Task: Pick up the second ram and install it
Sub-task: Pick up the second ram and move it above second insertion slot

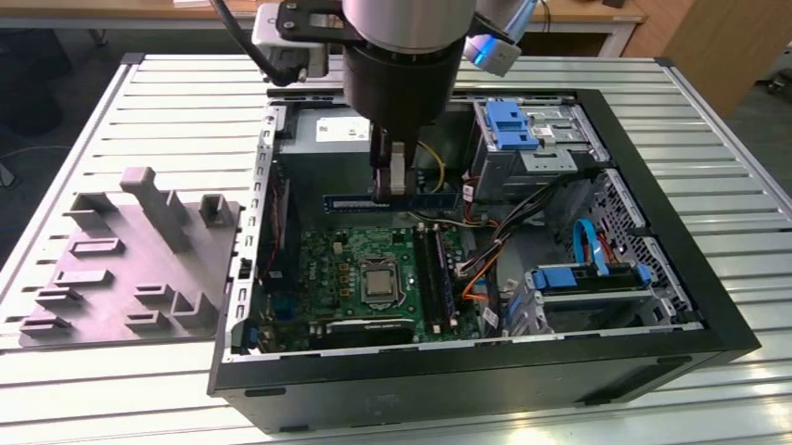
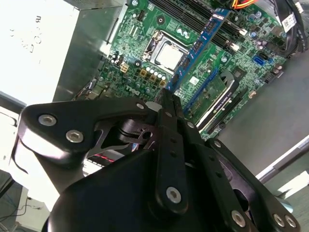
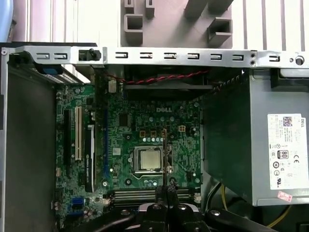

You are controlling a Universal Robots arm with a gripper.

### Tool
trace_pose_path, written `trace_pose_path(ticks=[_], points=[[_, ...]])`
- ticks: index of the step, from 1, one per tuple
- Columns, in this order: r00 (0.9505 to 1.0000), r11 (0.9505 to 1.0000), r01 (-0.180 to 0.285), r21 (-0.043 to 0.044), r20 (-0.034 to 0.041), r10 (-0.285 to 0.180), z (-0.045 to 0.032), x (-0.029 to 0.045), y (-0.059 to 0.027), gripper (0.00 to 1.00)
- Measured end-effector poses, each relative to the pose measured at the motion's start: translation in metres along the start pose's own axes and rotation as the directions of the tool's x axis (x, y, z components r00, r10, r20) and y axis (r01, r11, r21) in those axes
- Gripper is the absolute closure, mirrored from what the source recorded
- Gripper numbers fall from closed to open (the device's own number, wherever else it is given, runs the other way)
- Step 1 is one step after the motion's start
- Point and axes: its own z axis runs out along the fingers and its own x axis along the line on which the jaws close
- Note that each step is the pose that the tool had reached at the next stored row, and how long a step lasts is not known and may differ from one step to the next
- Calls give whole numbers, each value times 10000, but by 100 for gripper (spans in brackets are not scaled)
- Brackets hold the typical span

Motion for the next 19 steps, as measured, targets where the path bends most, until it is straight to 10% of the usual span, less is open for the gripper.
trace_pose_path(ticks=[19], points=[[10000,10000,-1,-1,-2,1,163,17,-115,88]])
